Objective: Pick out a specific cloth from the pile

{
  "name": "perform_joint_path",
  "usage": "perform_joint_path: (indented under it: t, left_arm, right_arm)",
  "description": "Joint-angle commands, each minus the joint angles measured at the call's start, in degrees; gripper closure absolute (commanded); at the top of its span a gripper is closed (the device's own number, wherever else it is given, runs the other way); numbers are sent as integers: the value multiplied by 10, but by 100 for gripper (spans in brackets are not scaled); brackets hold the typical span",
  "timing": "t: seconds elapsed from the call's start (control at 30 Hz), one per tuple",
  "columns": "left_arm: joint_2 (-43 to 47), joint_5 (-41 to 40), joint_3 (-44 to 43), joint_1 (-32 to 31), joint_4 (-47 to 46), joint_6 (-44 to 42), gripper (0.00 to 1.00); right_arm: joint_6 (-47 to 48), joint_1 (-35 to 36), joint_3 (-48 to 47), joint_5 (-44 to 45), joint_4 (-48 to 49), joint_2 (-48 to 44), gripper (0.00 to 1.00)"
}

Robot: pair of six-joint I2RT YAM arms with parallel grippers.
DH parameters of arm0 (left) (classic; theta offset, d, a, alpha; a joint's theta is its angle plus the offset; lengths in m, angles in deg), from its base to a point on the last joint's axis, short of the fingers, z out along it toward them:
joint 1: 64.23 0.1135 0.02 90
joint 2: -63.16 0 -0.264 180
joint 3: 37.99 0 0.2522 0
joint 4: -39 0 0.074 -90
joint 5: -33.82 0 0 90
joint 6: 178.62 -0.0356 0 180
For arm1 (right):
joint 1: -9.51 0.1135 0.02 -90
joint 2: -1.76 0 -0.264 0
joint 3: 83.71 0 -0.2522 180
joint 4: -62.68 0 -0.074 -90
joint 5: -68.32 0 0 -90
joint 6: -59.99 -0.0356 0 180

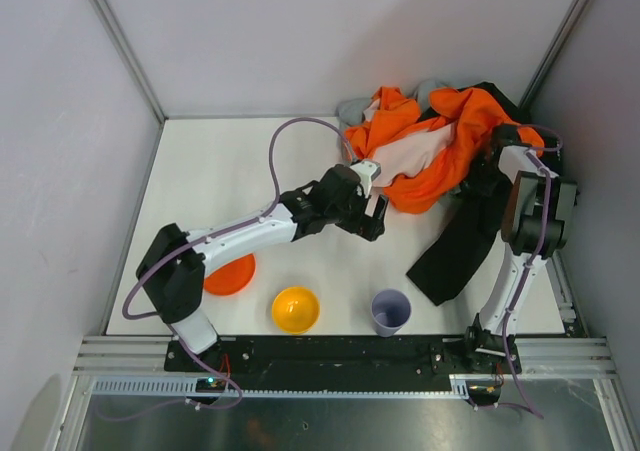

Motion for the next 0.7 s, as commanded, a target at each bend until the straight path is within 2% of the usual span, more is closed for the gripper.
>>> perform_joint_path:
  t: [0.0, 0.23, 0.37, 0.47, 0.67]
  left_arm:
    - [36, -9, 6, 3, -11, 2, 0]
    - [35, 1, 2, 3, -11, 12, 0]
    - [22, 9, -7, 3, -11, 16, 0]
    - [5, 27, -21, 3, -11, 19, 0]
    - [-53, 72, -61, 1, -12, 33, 0]
  right_arm:
    - [46, 86, 86, -84, -40, -46, 100]
    - [36, 160, 162, -126, -34, -126, 100]
    - [32, 182, 182, -147, -40, -159, 100]
    - [27, 185, 190, -129, -52, -187, 100]
    - [27, 156, 195, -84, -83, -245, 80]
